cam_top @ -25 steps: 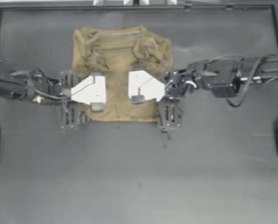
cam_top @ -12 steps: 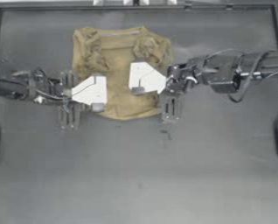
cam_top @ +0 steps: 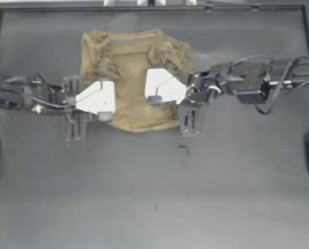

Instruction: Fold shirt

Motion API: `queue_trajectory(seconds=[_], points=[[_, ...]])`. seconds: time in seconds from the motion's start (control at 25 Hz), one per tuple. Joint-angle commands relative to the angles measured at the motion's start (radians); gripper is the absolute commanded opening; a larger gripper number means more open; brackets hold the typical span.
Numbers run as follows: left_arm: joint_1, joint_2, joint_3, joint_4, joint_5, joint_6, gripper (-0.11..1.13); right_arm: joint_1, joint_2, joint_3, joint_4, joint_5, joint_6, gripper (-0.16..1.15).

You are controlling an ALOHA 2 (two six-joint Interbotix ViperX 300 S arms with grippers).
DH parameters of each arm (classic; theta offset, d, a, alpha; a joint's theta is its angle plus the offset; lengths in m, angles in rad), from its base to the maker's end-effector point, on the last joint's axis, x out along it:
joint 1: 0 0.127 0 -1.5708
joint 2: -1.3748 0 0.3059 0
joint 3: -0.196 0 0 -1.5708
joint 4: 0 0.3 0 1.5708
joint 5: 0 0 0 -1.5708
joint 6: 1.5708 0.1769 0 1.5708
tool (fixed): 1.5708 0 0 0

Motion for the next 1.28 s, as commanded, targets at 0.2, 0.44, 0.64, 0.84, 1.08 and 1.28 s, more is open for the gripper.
queue_trajectory(seconds=[0.2,0.44,0.64,0.84,1.08,1.28], points=[[-0.066,-0.129,0.002,-0.009,0.037,-0.043,0.03,0.060,-0.123,0.031,0.006,0.008,0.080,0.06],[-0.132,-0.186,0.014,-0.011,0.057,-0.115,0.03,0.098,-0.212,0.066,-0.006,0.009,0.175,0.06],[-0.202,-0.221,0.009,-0.011,0.089,-0.179,0.04,0.130,-0.278,0.083,-0.008,0.011,0.250,0.07],[-0.261,-0.265,0.002,-0.009,0.115,-0.238,0.04,0.164,-0.328,0.097,-0.026,0.011,0.353,0.07],[-0.291,-0.314,-0.002,-0.003,0.127,-0.295,0.04,0.190,-0.356,0.092,-0.095,0.026,0.488,0.07],[-0.313,-0.322,-0.020,-0.002,0.130,-0.318,0.04,0.209,-0.396,0.104,-0.118,0.049,0.555,0.07]])
